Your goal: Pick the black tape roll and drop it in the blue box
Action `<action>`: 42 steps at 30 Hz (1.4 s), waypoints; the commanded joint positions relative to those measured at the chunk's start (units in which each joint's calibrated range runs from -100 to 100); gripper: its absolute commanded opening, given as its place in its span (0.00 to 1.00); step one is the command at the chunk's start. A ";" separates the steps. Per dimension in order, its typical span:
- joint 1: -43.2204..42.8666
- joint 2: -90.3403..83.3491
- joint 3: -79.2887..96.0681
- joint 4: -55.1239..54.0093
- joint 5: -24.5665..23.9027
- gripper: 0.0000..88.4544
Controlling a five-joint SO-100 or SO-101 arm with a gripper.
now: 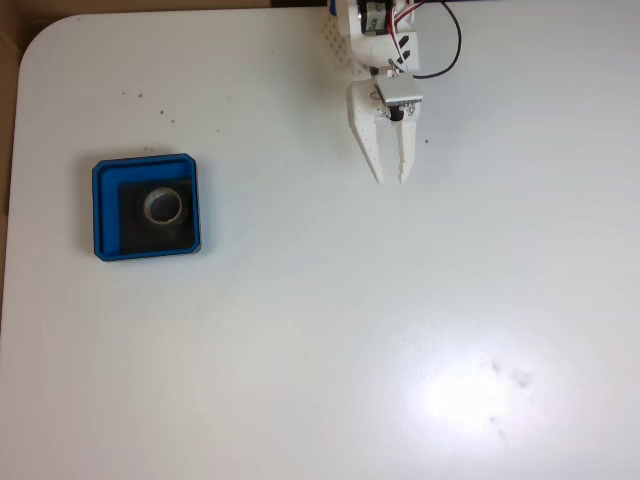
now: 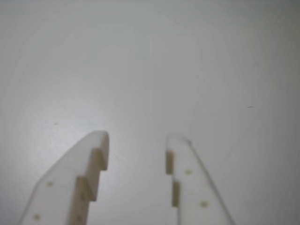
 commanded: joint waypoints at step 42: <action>-0.17 -0.52 0.63 -0.63 0.27 0.01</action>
